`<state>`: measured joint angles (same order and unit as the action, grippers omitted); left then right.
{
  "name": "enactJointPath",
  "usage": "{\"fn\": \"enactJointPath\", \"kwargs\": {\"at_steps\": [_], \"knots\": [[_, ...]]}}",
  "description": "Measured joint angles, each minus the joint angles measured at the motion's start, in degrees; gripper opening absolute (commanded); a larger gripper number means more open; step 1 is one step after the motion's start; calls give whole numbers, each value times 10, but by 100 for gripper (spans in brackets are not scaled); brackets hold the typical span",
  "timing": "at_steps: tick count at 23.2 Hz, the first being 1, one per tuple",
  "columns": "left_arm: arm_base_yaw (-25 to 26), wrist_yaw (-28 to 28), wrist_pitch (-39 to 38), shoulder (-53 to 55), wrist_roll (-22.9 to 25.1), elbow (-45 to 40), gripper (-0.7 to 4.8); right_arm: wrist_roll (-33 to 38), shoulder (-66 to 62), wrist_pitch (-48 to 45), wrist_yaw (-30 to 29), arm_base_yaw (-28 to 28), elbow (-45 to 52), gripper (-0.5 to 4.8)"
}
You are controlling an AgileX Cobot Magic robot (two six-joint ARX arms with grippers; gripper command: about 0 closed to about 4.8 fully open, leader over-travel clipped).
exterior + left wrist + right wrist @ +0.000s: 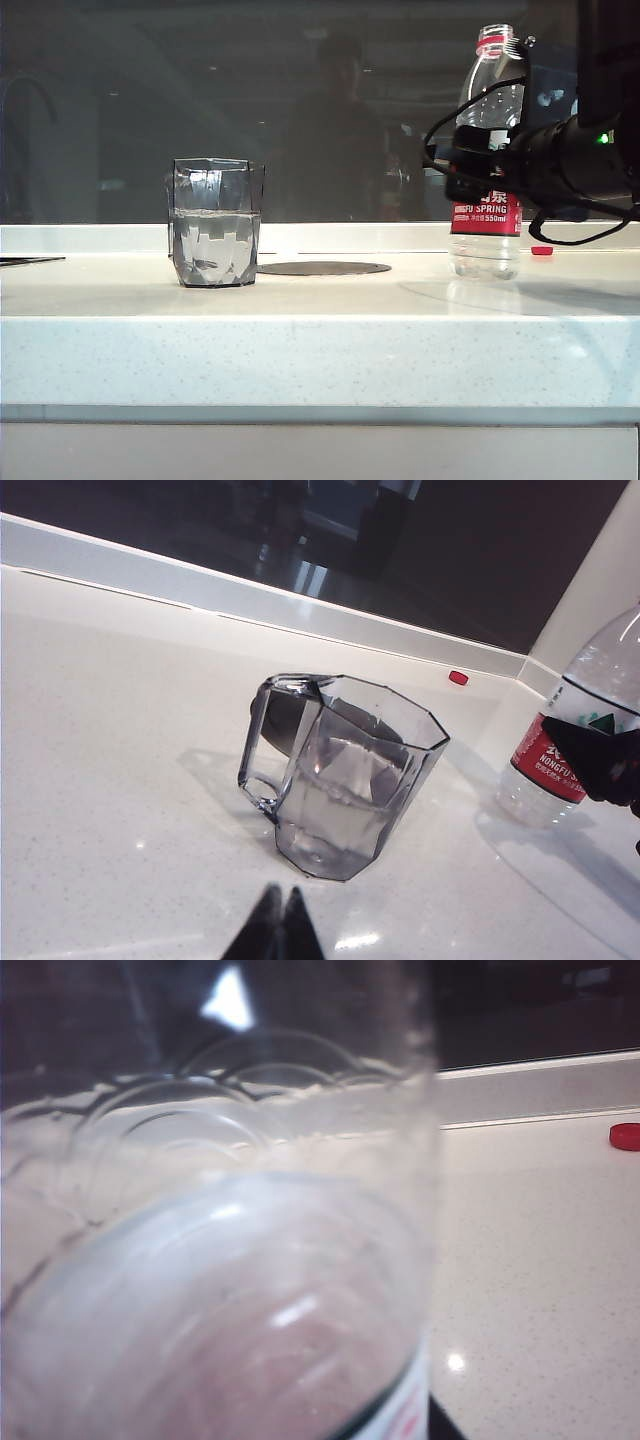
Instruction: Pick up the mineral water bottle on the table and pour water into the mug until it's half full.
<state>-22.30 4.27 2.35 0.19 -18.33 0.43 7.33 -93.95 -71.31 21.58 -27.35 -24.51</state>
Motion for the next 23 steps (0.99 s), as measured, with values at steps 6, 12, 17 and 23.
{"fn": "enactJointPath", "kwargs": {"at_steps": [6,12,17,23], "knots": [[0,0,0,0,0,0,-4,0,-2,1,-2,0,-1,285],[0,0,0,0,0,0,-4,2,-2,13,-8,-2,2,388],[0,0,0,0,0,0,-4,2,-2,16,-9,-2,5,435],[0,0,0,0,0,0,-4,2,17,17,-9,-5,36,474]]}}
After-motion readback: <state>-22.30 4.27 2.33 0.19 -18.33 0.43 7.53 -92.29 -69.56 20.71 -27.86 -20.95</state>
